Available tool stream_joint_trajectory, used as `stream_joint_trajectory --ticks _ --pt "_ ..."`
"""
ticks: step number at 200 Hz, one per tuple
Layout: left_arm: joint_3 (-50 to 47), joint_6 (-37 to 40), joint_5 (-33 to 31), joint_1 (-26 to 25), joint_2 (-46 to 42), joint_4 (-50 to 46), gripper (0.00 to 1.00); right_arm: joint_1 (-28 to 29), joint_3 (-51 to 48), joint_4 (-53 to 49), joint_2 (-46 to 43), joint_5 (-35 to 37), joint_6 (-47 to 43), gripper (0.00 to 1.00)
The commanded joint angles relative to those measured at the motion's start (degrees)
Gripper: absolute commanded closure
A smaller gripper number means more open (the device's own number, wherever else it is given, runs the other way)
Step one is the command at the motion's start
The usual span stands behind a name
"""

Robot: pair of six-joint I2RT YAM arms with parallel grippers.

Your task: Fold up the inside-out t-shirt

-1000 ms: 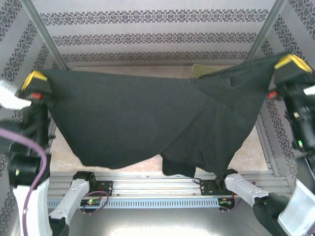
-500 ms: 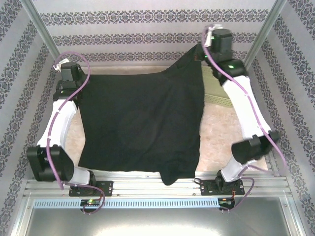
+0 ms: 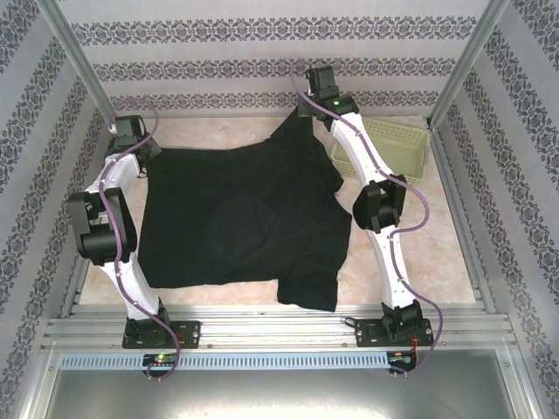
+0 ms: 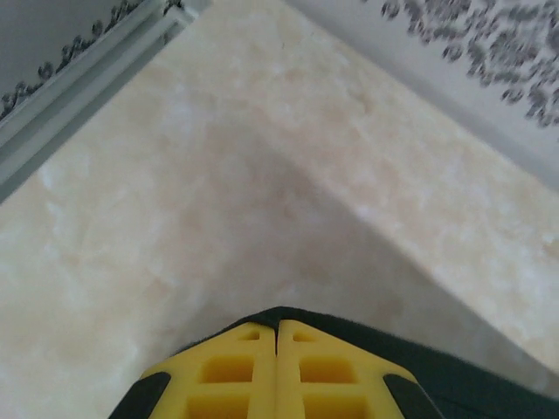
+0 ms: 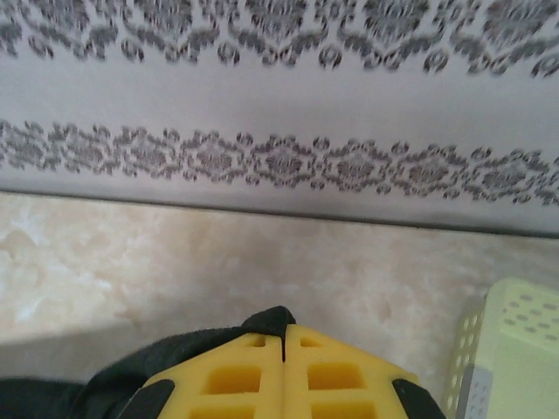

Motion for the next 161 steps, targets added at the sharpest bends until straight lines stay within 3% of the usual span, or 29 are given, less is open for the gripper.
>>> stream_joint_trajectory --ticks 1,69,115,133,161 --pt "4.59 -1.37 1.39 3.03 1.65 0.48 1.00 -1.26 4.91 -0.19 0.66 3.03 1.66 1.00" --pt "6.20 -1.93 5.33 7.17 3.34 -0.13 1.00 -1.53 5.44 5.84 2.01 -4.53 3.69 1.00" --pt "4.76 -5.39 13.75 7.15 1.19 -0.61 1.00 -0.14 5.50 0.48 0.81 -3.52 3.99 1.00" --pt "0.42 -7.57 15.69 7.26 -1.34 2.10 1.00 0.39 0.64 -1.23 -2.68 -3.30 5.38 1.00" --pt "-3.73 -8.25 16.34 7.99 -4.09 3.41 1.00 1.28 -14.83 0.64 -12.42 -2.47 8.46 1.00"
